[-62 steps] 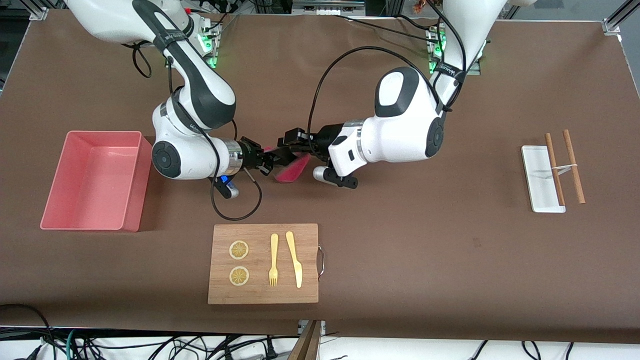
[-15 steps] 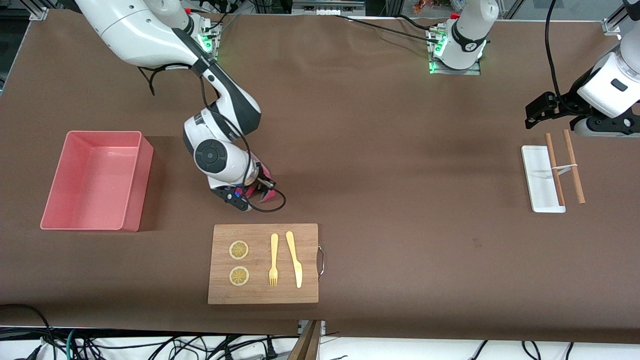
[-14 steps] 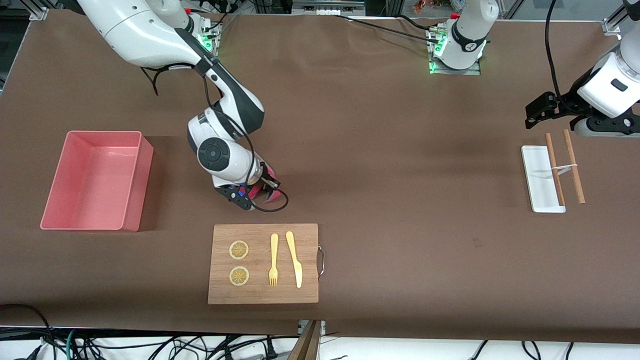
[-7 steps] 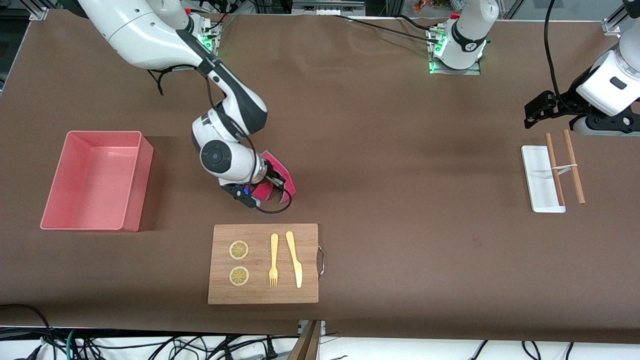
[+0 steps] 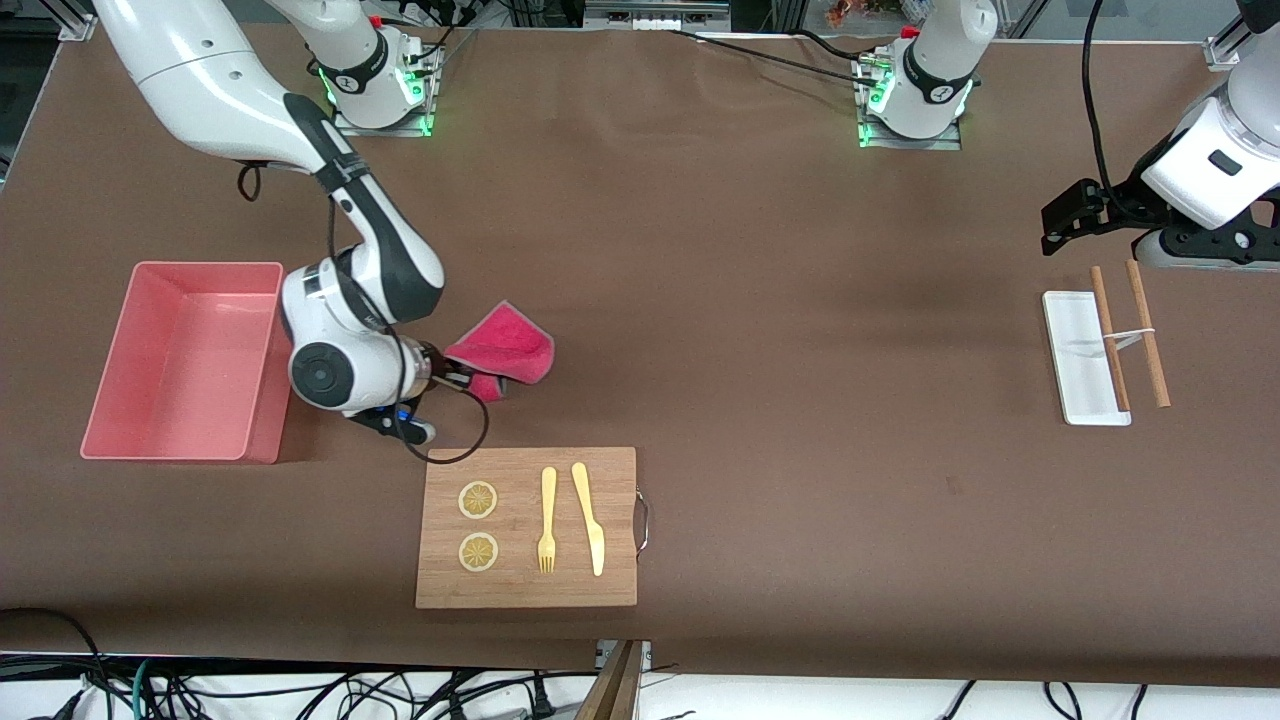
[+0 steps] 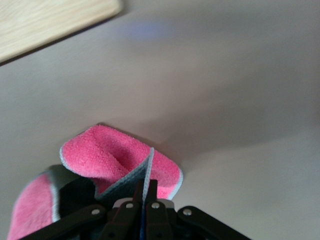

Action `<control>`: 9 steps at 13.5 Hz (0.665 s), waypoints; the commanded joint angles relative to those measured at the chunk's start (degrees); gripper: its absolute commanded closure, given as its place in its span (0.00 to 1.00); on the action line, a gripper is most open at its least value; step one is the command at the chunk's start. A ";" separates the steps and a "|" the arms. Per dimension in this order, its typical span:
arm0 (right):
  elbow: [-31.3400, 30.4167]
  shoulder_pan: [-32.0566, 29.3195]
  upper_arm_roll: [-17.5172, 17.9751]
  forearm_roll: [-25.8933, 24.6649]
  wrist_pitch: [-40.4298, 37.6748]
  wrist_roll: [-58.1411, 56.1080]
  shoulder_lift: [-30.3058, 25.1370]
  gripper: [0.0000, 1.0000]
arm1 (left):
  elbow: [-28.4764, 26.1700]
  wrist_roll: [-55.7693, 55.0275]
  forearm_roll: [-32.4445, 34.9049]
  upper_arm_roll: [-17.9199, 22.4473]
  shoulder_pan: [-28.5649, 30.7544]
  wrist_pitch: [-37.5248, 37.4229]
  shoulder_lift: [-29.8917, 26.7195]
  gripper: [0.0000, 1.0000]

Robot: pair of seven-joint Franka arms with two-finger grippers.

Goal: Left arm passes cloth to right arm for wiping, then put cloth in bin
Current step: 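Wipe the table with the cloth held in the right gripper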

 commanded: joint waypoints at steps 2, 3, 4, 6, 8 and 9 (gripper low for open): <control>-0.52 -0.45 -5.72 -0.16 -3.53 -12.38 -2.37 1.00 | 0.02 -0.10 -0.86 -0.34 0.04 0.10 -0.65 0.00; -0.52 -0.45 -7.04 -0.07 -3.72 -15.38 -2.54 1.00 | 0.02 -0.10 -0.86 -0.34 0.04 0.10 -0.74 0.00; -0.52 -0.54 -8.01 -0.15 -3.81 -17.41 -3.15 1.00 | 0.02 -0.10 -0.86 -0.34 0.04 0.10 -0.74 0.00; -0.35 -1.15 -8.29 -0.24 -3.99 -18.48 -6.04 1.00 | 0.02 -0.10 -0.86 -0.34 0.12 0.10 -0.74 0.00; 0.87 -1.85 -8.20 -0.33 -8.53 -18.83 -10.17 1.00 | 0.02 -0.10 -0.86 -0.34 0.12 0.10 -0.74 0.00; 2.80 -2.38 -8.20 -0.77 -12.73 -19.27 -11.58 1.00 | 0.02 -0.10 -0.86 -0.34 0.12 0.10 -0.74 0.00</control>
